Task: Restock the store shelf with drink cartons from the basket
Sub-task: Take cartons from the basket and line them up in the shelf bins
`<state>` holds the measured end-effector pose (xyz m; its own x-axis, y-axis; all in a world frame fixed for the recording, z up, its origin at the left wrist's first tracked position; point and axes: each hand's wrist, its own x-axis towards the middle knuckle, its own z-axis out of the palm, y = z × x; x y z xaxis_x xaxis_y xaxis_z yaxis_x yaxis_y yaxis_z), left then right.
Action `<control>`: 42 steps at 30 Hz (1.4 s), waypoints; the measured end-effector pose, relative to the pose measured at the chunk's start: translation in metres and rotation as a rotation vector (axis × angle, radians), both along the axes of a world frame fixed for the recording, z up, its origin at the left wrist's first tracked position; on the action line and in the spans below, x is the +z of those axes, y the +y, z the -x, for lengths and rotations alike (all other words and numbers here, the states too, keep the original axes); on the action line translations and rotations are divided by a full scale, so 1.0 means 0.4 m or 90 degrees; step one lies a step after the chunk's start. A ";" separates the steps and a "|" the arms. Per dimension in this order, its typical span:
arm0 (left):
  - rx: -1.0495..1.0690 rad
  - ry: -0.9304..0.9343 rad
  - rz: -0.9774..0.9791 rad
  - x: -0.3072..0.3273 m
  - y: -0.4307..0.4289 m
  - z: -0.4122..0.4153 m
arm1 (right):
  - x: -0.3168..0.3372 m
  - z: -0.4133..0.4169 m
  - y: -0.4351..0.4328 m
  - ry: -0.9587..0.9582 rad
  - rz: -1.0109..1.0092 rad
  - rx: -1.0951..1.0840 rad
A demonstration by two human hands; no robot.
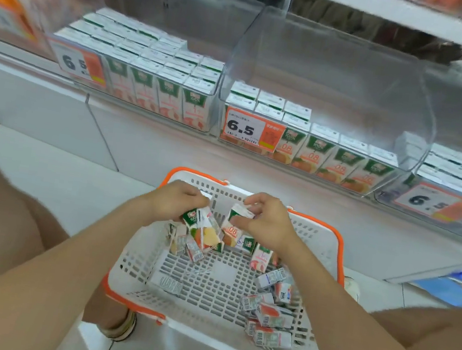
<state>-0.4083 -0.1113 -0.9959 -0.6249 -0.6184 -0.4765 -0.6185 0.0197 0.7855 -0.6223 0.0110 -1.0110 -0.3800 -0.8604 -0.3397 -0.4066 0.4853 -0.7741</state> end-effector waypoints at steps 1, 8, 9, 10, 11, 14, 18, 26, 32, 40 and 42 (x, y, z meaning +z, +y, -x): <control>-0.016 0.001 0.007 0.023 0.000 0.001 | 0.026 -0.009 0.001 0.030 0.016 0.018; -0.093 0.104 0.107 0.176 0.015 0.026 | 0.250 -0.048 0.003 0.386 0.125 0.193; -0.106 0.123 0.142 0.207 0.019 0.033 | 0.292 -0.046 0.007 0.441 0.157 0.211; -0.115 0.143 0.172 0.240 0.023 0.043 | 0.331 -0.039 0.012 0.491 0.197 0.220; -0.121 0.167 0.196 0.271 0.026 0.053 | 0.371 -0.030 0.020 0.530 0.237 0.221; -0.131 0.216 0.267 0.353 0.026 0.091 | 0.464 0.019 0.039 0.565 0.368 0.164; -0.136 0.236 0.445 0.425 0.008 0.152 | 0.528 0.133 0.019 0.554 0.470 0.056; -0.090 0.301 0.528 0.438 0.000 0.235 | 0.529 0.310 -0.076 0.571 0.164 0.086; -0.060 0.325 0.434 0.432 0.008 0.272 | 0.475 0.289 -0.124 0.453 0.072 0.159; -0.085 0.374 0.334 0.450 0.006 0.288 | 0.520 0.274 -0.097 0.378 0.172 0.182; -0.083 0.413 0.301 0.452 0.011 0.296 | 0.552 0.244 -0.074 0.119 0.217 0.200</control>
<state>-0.5267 -0.1070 -0.8150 -0.7677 -0.5673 0.2979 -0.0135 0.4791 0.8776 -0.7200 -0.0185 -0.7903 -0.1129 -0.9932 0.0296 -0.6394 0.0499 -0.7673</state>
